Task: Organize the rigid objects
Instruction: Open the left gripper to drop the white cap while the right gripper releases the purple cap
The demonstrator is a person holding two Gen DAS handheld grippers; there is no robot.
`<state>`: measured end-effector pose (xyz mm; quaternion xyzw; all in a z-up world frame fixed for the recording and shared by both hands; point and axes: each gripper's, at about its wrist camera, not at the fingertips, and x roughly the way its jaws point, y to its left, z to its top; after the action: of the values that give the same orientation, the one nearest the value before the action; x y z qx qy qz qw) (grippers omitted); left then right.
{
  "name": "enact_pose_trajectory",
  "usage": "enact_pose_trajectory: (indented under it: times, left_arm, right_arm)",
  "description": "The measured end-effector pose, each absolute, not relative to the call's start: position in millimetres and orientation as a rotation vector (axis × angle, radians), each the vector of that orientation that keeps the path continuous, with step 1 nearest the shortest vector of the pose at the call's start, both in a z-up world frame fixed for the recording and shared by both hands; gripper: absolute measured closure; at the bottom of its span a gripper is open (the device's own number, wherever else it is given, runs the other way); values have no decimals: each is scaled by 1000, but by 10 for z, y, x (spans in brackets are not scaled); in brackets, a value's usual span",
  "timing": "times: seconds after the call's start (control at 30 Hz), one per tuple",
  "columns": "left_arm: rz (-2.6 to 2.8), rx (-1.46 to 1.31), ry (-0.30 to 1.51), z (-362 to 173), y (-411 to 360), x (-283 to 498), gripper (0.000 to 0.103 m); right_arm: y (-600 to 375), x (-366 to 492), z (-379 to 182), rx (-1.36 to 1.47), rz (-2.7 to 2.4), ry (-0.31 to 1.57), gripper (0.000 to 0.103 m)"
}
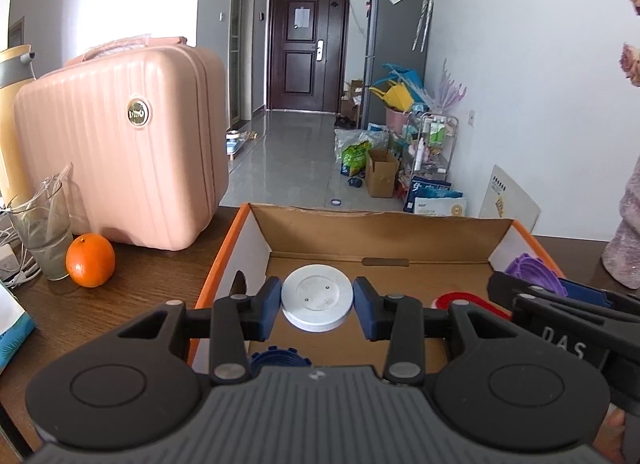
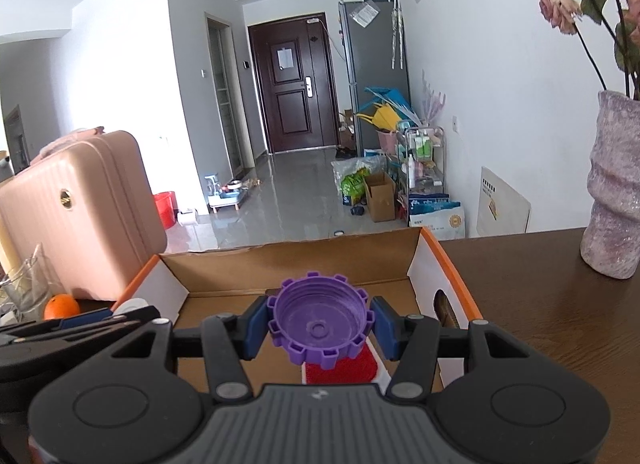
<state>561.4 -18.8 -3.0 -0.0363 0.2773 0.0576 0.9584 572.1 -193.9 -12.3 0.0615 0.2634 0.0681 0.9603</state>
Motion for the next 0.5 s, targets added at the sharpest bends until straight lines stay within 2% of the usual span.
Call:
enact_pose_trajectory:
  times: [0.3,0.37,0.4,0.43,0.47,0.5]
  left_arm:
    - [119,-72,598,-121,-82,5759,62]
    - [123,-71,599,-115,-70,5744,51]
    - [126,-74,594,-103,-63,5729,35]
    - [134,-77,583,-88,-55,5716,22]
    - [147,-75,574,-70,-47,5704,16]
    - [153,-73,565,-50,-40,5688,8]
  right_arm:
    - [-1934,5844,-183,127,109,561,49]
    - [-1970,5828,-175,139,101,562,45]
    - [-1981,5819,-169,143,97,563,40]
    - [-1995,5804,-159,149,90,560,26]
    - [-2007,5789,-147,155,82,553,17]
    - [-2013,5770,-134,159,76,545,15]
